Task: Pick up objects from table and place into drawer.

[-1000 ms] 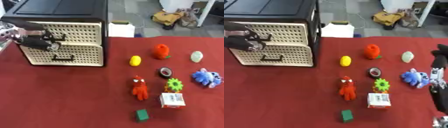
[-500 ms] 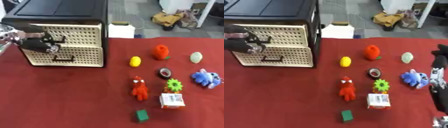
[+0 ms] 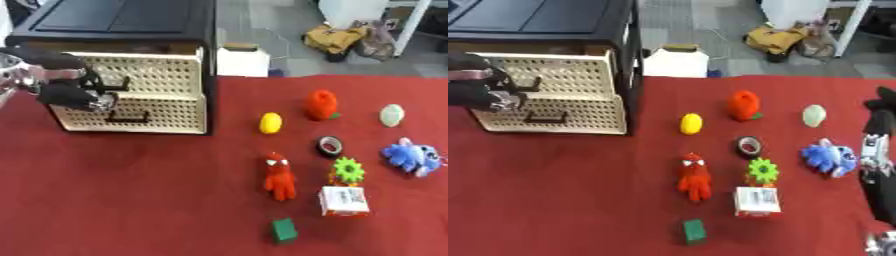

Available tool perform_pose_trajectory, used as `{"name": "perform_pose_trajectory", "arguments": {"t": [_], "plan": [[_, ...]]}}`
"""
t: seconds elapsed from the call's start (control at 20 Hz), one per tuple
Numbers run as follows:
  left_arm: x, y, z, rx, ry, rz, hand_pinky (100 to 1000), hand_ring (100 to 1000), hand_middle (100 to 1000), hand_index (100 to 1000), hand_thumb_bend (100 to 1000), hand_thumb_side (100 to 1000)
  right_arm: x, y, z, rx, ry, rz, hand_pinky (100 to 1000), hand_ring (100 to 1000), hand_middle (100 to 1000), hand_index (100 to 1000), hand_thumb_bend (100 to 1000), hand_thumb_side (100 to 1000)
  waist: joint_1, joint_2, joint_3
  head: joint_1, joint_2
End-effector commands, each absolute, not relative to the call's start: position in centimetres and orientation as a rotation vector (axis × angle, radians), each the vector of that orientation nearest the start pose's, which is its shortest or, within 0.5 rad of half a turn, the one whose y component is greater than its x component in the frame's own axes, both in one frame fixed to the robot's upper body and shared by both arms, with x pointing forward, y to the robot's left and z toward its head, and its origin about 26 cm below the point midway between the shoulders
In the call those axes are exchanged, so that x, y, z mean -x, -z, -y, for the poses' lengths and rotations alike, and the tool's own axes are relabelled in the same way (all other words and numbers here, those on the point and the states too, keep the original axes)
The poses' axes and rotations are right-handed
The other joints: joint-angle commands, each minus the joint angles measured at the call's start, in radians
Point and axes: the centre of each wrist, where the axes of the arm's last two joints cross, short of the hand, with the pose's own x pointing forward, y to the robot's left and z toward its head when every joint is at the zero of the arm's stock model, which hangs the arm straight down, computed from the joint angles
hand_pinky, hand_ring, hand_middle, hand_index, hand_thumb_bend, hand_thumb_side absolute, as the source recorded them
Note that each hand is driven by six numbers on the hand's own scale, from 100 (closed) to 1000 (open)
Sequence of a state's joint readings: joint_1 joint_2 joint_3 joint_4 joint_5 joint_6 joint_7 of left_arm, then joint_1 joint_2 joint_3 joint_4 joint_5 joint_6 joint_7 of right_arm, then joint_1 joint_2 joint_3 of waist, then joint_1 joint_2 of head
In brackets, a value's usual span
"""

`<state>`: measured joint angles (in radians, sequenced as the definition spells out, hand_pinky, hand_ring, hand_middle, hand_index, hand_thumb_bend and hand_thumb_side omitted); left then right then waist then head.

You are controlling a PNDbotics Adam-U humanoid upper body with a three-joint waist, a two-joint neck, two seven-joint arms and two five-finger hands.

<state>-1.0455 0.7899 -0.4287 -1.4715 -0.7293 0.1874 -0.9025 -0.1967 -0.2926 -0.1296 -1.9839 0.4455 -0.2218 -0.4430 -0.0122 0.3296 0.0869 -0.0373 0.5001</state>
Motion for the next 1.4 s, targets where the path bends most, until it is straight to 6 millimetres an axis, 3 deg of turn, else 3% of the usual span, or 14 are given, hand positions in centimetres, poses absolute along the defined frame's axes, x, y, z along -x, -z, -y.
{"name": "perform_pose_trajectory", "arguments": {"t": [0.05,1.4], "plan": [[-39.0,-35.3,-24.7,-1.044,1.704,1.065,100,100,100,792,138,1000,-28.7,-18.2,30.0,0.949,-0.058,2.477,712,710,617,808,100,869,0.000,-0.023,0.002,0.003,0.004],[-34.5,-34.8,-24.8,-1.075,1.712,1.071,100,100,100,787,131,1000,-28.7,-18.3,30.1,0.950,-0.050,2.478,713,712,619,808,100,868,0.001,-0.032,0.013,0.007,0.000]]}}
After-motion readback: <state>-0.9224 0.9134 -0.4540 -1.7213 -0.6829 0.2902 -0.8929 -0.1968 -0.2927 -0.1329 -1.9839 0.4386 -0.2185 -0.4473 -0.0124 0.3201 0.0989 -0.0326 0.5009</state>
